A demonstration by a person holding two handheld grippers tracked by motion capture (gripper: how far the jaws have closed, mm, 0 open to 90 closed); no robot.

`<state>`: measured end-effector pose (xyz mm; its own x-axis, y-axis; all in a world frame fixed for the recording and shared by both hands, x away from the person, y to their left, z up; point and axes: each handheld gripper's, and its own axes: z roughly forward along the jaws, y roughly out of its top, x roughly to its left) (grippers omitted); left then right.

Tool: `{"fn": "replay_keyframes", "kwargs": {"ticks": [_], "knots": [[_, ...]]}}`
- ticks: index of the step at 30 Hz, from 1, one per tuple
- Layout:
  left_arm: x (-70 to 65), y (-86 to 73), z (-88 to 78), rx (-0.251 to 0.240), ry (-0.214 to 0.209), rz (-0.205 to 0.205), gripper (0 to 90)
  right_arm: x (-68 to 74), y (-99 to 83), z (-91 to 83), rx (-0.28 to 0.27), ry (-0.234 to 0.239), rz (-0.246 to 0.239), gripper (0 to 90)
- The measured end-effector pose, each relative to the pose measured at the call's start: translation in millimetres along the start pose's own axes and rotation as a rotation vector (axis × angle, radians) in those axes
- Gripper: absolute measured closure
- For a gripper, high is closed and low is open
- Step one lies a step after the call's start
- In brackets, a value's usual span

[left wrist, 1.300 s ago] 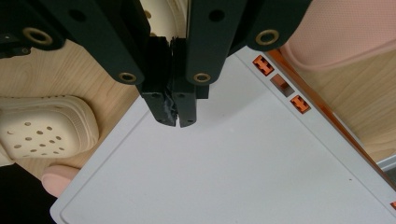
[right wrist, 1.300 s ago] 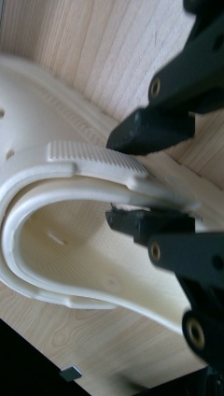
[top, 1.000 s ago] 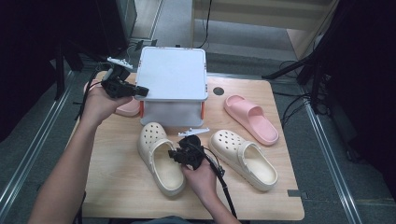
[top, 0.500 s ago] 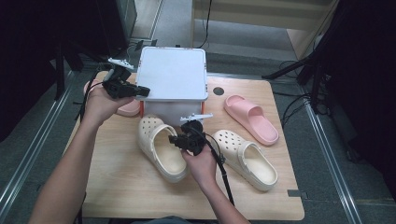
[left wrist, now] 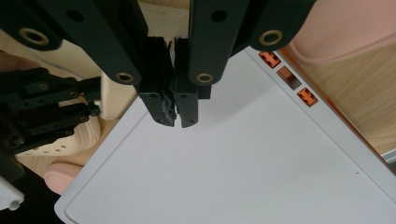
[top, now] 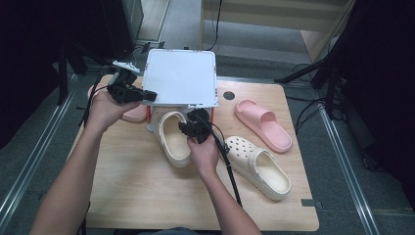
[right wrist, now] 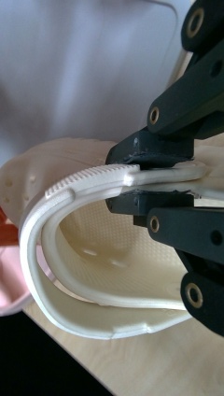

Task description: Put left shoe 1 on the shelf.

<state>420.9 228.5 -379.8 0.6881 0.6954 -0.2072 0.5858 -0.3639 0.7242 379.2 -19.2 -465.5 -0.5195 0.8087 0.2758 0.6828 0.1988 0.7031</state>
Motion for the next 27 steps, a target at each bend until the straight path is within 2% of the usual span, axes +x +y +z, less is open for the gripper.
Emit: {"fn": "replay_keyframes", "kwargs": {"ticks": [3,6,8,11,13,14,16,19,23,27], "knots": [[0.5,-0.1,-0.1,0.000,-0.003,-0.001,86.7,2.4,-1.7,9.8,-0.019,-0.030,0.009,78.3],[-0.1,0.0,-0.4,0.002,0.006,-0.001,86.7,5.4,-3.3,15.9,-0.030,-0.017,0.044,77.2],[0.0,-0.1,-0.3,0.001,0.005,-0.001,86.7,10.9,-6.0,16.0,-0.047,-0.022,0.037,75.9],[-0.5,0.0,-0.2,0.000,0.008,-0.001,86.7,13.3,-8.7,16.3,-0.068,0.002,0.050,72.1],[-1.0,-0.1,-0.2,-0.001,0.011,0.000,86.7,12.3,-8.9,18.3,-0.059,0.035,0.054,67.9],[-1.1,-0.1,-0.2,-0.001,0.011,0.000,86.6,12.8,-9.4,20.0,-0.051,0.032,0.053,68.0],[-1.0,-0.2,-0.2,-0.001,0.010,0.001,86.6,15.2,-10.9,19.9,-0.050,0.031,0.029,67.3],[0.1,-0.4,-0.3,-0.002,0.004,0.000,86.6,15.3,-11.8,17.0,-0.049,0.049,0.013,60.0],[0.4,-0.5,-0.4,-0.001,0.004,0.000,86.6,18.3,-14.9,5.6,-0.066,0.062,-0.020,51.6],[0.4,-0.5,-0.3,-0.002,0.003,-0.002,86.4,23.0,-20.5,-9.6,-0.055,0.073,-0.070,50.1]]}}
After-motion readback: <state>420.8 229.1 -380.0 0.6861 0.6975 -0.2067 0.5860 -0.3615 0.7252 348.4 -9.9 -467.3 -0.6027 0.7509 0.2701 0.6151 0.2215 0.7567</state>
